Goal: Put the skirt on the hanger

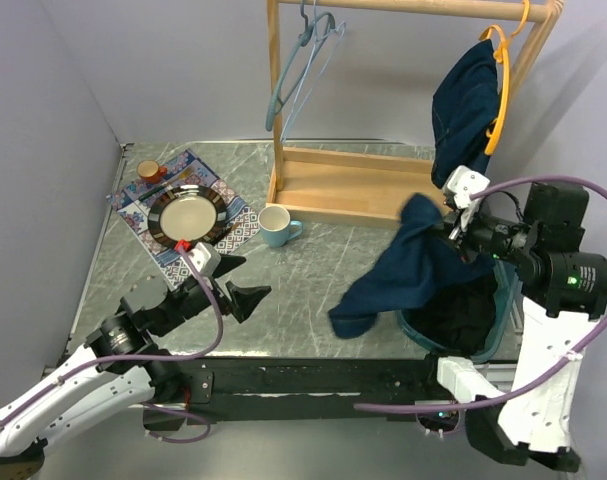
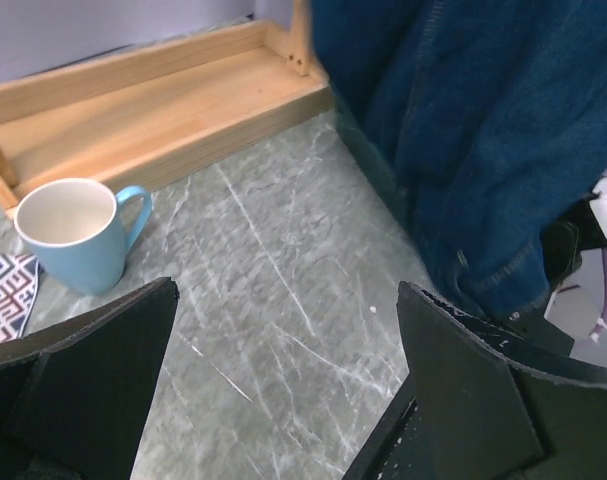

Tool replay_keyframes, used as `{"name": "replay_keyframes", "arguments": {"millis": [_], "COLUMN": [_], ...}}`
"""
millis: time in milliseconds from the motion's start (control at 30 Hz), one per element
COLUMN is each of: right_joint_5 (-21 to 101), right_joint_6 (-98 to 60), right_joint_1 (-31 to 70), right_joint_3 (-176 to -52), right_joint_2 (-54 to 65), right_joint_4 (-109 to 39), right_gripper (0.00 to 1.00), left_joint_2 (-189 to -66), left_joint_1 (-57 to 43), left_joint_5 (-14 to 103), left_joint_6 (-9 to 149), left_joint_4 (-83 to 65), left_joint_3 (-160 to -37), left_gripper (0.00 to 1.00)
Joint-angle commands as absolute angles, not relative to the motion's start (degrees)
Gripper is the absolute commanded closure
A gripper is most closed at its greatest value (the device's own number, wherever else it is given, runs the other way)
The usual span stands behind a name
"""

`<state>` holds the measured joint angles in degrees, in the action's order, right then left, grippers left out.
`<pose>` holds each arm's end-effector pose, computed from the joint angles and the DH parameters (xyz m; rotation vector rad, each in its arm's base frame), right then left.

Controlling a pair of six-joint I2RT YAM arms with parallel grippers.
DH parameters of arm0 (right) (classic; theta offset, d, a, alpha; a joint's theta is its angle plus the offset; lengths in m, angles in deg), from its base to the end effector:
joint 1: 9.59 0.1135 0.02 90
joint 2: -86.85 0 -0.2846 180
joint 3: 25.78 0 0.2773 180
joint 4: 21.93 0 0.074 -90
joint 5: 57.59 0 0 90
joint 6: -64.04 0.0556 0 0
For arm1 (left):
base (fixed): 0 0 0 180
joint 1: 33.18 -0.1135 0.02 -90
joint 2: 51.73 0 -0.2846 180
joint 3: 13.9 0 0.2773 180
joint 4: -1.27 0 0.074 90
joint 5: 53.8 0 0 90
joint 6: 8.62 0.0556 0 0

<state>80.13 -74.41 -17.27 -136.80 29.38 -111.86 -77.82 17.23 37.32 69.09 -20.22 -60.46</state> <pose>0.1258 0.0245 0.5104 -1.0852 1.6721 0.2967 0.0972 -0.1192 0.3333 0.5562 1.5612 -0.8608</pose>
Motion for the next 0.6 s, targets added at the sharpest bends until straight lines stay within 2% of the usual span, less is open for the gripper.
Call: {"name": "replay_keyframes", "arguments": {"millis": [0, 167, 333, 500, 567], "right_joint_5": [86.9, 84.5, 83.2, 74.1, 72.2], "right_joint_6": [-65.2, -55.2, -48.6, -49.4, -49.6], "right_joint_1": [-10.1, 6.0, 15.5, 27.0, 28.6], "right_joint_3": [-140.4, -136.3, -126.9, -118.9, -117.7], "right_joint_2": [26.7, 24.0, 21.3, 16.4, 14.9], "right_joint_4": [-106.2, -96.7, -85.7, -80.0, -78.9], "right_gripper": [1.00, 1.00, 1.00, 0.98, 0.99], "left_joint_2": [-76.8, -76.9, -79.0, -78.3, -76.8], "left_joint_1": [17.0, 17.0, 17.0, 17.0, 17.0], "left_joint_5": [41.9, 42.4, 42.1, 38.9, 37.2], "left_joint_6": [71.3, 70.2, 62.3, 53.9, 52.6], "left_joint_4": [-15.9, -15.7, -19.4, -28.4, -30.3], "left_joint_3": [-59.5, -59.5, -63.2, -67.1, -67.7], "left_gripper": [0.03, 0.03, 0.03, 0.03, 0.03]}}
